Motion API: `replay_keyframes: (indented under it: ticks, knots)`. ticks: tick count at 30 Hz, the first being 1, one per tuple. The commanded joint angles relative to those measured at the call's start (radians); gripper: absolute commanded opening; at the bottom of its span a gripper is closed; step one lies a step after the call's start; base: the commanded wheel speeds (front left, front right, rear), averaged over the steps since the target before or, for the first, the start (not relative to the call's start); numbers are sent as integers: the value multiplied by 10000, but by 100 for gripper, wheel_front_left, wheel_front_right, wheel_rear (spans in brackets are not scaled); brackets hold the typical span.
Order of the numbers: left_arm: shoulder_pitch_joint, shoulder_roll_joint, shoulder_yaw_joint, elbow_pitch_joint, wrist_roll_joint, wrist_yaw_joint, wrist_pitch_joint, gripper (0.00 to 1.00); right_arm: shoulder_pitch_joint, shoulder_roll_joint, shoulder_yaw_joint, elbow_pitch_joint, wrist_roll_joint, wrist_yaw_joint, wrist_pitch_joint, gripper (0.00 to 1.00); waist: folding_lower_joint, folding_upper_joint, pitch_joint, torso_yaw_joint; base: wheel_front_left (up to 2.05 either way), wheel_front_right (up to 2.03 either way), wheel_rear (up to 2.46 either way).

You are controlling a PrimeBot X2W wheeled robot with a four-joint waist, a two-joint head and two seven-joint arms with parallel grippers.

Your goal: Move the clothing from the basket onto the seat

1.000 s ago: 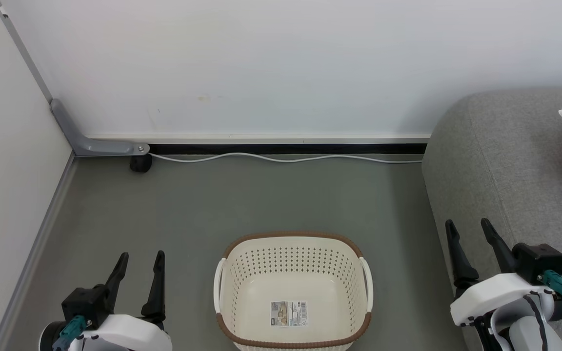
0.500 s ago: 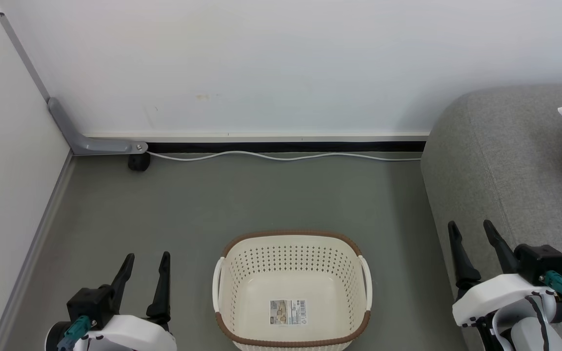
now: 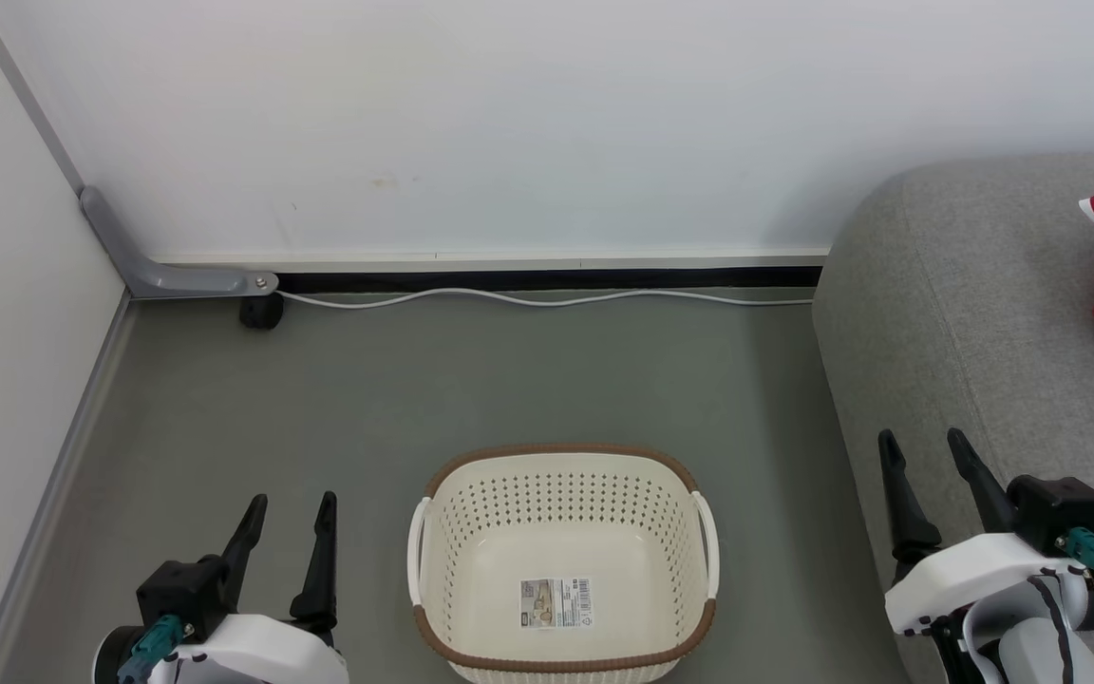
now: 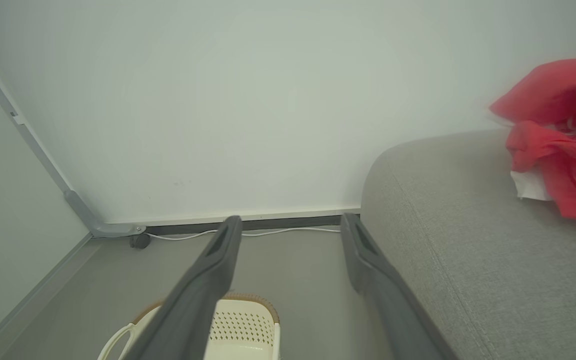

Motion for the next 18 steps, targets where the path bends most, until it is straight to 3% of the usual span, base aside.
replay_keyframes:
  ticks: [1,9,10,18]
  knots:
    - [-329,88,254,-205,-64,63,-61,100,-230,-1,174,-218,-120,31,-105,100,0,-1,11,-15,0,0,0]
    - [-342,88,107,-226,-199,4,-61,100,-215,51,87,-241,-172,31,-105,100,0,-1,71,-96,0,0,0]
    - [-2,0,-180,2,-166,-4,0,0,0,60,-85,4,-93,0,0,0,0,-1,74,-98,0,0,0]
    - [143,-70,-85,363,-670,-12,189,0,292,196,-137,265,412,1,218,0,13,-1,60,-100,0,0,0]
